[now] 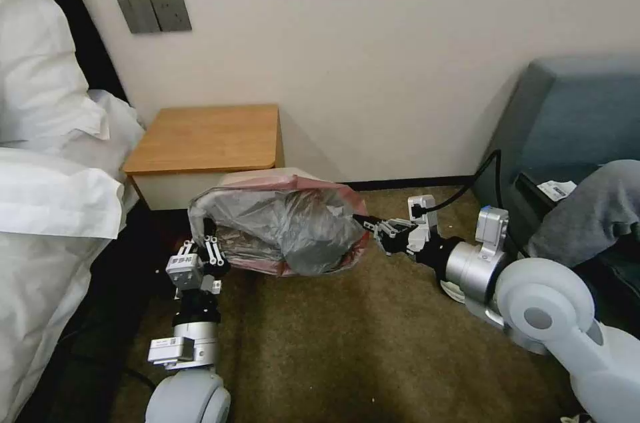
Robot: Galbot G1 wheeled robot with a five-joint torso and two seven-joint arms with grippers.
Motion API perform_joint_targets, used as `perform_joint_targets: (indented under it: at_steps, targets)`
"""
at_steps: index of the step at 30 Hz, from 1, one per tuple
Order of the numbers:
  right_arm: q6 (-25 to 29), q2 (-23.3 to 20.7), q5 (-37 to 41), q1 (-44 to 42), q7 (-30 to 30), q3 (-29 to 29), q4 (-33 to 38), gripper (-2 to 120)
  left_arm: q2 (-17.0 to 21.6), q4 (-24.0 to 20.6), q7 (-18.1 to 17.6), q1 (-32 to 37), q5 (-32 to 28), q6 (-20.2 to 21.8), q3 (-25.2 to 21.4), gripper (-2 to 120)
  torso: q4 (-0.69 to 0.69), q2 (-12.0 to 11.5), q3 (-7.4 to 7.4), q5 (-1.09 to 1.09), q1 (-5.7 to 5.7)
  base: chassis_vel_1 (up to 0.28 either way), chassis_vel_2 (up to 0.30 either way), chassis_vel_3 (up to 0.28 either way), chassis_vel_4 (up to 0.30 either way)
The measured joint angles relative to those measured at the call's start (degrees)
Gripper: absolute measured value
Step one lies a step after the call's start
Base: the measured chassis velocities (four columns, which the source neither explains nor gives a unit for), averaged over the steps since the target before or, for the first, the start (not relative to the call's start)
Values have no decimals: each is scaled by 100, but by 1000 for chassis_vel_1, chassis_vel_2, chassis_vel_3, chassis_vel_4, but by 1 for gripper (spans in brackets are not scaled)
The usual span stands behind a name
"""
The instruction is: Pick up the garbage bag from the table and place it over the trash can.
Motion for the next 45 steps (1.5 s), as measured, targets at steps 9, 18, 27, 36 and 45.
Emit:
perform_joint_targets:
  at_steps: [9, 18, 27, 36, 45]
  targets:
    - [72, 46, -116, 152, -32, -89, -256, 0, -8, -2, 5, 8, 1, 9, 8, 5, 0, 0, 0, 0, 0, 0, 0, 0, 0]
    - [77, 219, -200, 355, -34, -349, -492, 0, -16, -19, 11, 46, 15, 9, 10, 5, 0, 0, 0, 0, 0, 0, 0, 0, 0]
    - [81, 287, -208, 484, -26, -414, -512, 0, -23, -27, 14, 73, 35, 2, -3, 5, 0, 0, 0, 0, 0, 0, 0, 0, 0]
    - [137, 233, -170, 572, -28, -320, -541, 0, -30, -29, 18, 76, 56, -9, -1, 5, 0, 0, 0, 0, 0, 0, 0, 0, 0]
    - [157, 421, -185, 889, -28, -579, -943, 0, -29, -33, 34, 145, 107, -61, 6, 5, 0, 0, 0, 0, 0, 0, 0, 0, 0]
